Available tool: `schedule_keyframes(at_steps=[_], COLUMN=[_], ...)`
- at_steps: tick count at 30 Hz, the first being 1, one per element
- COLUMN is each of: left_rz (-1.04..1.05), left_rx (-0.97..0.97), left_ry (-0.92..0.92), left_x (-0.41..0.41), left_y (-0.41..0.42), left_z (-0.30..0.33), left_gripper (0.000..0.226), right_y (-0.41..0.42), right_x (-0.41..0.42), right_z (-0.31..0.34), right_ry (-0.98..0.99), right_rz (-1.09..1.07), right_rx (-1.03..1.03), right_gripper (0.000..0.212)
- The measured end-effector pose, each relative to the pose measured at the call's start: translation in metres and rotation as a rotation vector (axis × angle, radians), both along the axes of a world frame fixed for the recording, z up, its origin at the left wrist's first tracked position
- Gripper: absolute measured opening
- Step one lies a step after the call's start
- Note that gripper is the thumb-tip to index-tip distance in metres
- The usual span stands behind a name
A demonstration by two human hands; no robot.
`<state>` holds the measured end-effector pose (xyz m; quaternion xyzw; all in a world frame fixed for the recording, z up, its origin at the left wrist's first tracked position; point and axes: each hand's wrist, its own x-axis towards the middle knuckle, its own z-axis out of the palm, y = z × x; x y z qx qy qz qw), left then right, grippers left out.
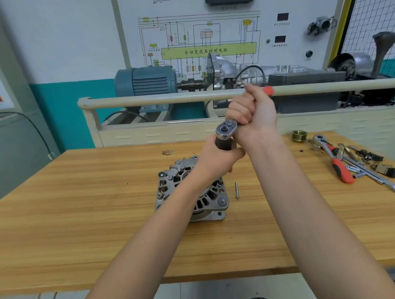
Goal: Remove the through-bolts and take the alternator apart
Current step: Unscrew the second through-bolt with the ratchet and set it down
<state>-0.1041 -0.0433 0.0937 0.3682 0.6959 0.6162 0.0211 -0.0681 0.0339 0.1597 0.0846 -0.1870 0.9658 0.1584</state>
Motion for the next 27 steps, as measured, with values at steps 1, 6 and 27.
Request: schedule_keyframes(at_steps=[1,6,27], left_rz=[0.057,0.132,-0.066], left_rx=[0.079,0.224,0.050], left_ry=[-0.016,-0.058,-0.032], left_x=[0.002,0.008,0.000], left_y=[0.004,0.011,-0.006], left_z=[-0.002,-0.006,0.002], left_gripper=[0.020,0.019,0.036], right_y=[-0.004,-0.010,-0.001], right_x=[0.003,0.014,0.008], right_z=[-0.003,-0.010,0.004], right_ry=[0.030,0.080,-0.031], right_rz=[-0.122,-0.285,-0.028], right_rx=[-0.038,-0.081,0.050], right_gripper=[0.050,0.043,0.050])
